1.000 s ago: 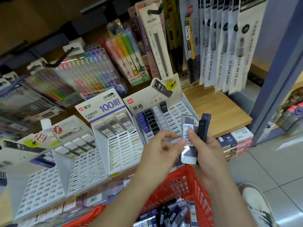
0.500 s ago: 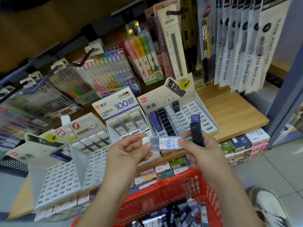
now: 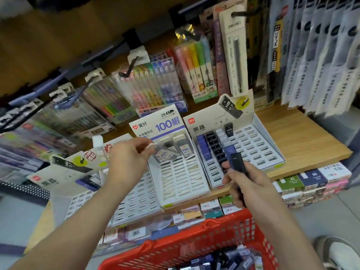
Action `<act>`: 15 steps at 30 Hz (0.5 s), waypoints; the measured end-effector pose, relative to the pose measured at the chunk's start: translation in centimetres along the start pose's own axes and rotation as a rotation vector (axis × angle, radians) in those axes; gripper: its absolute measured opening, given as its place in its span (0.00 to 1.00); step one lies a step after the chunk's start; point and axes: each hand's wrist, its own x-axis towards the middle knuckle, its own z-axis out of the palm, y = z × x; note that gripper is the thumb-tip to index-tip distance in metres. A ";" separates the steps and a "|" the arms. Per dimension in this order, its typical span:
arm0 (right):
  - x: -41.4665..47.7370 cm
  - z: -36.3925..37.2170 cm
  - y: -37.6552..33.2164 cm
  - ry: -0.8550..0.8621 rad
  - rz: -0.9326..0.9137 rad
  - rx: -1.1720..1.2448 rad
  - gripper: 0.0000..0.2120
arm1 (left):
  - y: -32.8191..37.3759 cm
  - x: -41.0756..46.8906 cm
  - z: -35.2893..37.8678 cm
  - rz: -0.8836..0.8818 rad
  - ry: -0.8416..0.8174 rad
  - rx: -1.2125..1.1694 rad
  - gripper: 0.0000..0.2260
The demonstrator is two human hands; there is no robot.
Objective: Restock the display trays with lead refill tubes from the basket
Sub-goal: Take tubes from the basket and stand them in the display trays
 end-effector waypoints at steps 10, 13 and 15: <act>-0.3 0.6 0.3 -0.064 0.011 -0.023 0.08 | 0.1 1.4 1.5 0.220 -0.114 0.193 0.06; -0.2 0.6 0.3 -0.057 0.019 -0.002 0.08 | 0.1 1.7 2.1 0.278 -0.157 0.223 0.08; -0.1 0.5 0.4 -0.053 0.051 0.030 0.09 | -0.2 1.8 2.8 0.313 -0.178 0.251 0.11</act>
